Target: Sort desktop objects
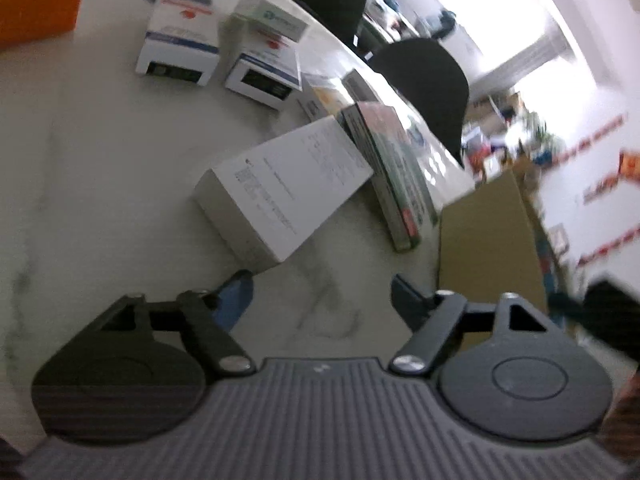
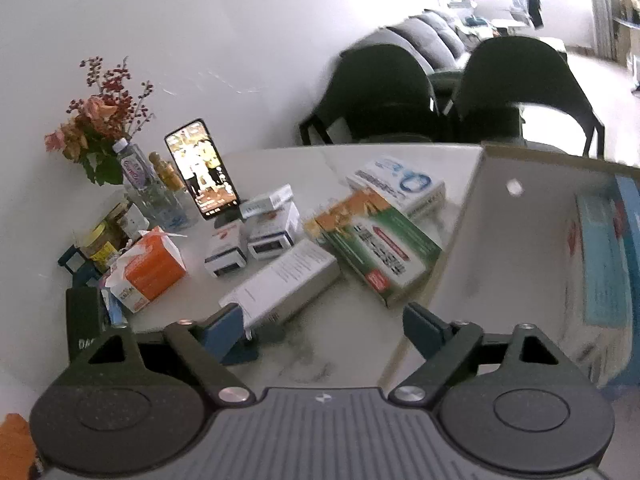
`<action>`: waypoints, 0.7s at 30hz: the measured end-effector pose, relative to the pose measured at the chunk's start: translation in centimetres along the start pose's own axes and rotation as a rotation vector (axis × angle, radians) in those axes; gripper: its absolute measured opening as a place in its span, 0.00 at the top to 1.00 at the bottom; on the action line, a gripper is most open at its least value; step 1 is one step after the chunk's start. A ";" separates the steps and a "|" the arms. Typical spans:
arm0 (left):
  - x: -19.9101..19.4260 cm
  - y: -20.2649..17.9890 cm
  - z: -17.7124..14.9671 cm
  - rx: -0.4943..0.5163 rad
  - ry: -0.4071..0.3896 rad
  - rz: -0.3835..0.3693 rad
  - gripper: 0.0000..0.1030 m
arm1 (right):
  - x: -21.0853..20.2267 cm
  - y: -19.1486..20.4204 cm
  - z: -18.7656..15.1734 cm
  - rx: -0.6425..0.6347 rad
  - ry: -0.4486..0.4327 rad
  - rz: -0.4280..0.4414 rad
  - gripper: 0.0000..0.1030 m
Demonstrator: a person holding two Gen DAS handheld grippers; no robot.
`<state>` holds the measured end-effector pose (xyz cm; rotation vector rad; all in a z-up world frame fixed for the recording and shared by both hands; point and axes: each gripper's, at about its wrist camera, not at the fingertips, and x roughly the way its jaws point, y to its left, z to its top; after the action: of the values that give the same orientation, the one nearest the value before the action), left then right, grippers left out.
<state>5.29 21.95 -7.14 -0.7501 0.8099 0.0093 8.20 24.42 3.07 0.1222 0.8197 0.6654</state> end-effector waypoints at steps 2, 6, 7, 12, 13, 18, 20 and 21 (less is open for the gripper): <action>-0.4 0.0 -0.1 0.041 0.010 0.002 0.22 | 0.1 0.9 0.1 -0.034 -0.017 -0.006 0.16; -2.2 1.2 0.0 0.053 -0.031 -0.009 0.21 | 0.8 2.5 0.2 -0.077 -0.026 0.003 0.18; -2.7 1.6 0.2 0.041 -0.058 -0.007 0.21 | 1.1 2.8 0.2 -0.077 -0.023 0.014 0.19; -4.5 3.5 1.6 -0.037 -0.189 0.005 0.22 | 2.5 4.9 -0.2 -0.112 -0.043 0.044 0.26; -4.5 3.7 1.8 -0.041 -0.207 0.010 0.23 | 2.8 5.2 -0.4 -0.115 -0.043 0.049 0.26; -3.6 4.9 3.0 -0.060 -0.235 -0.010 0.30 | 4.6 6.7 -2.0 -0.132 -0.050 0.061 0.28; -2.6 5.4 3.5 -0.072 -0.222 -0.020 0.36 | 5.6 7.1 -2.7 -0.141 -0.053 0.049 0.28; -2.1 5.6 3.6 -0.077 -0.211 -0.025 0.38 | 6.1 7.3 -3.1 -0.146 -0.054 0.043 0.28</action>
<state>4.55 28.89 -7.50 -0.8176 0.6013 0.0960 5.39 33.37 -0.41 0.0256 0.7156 0.7575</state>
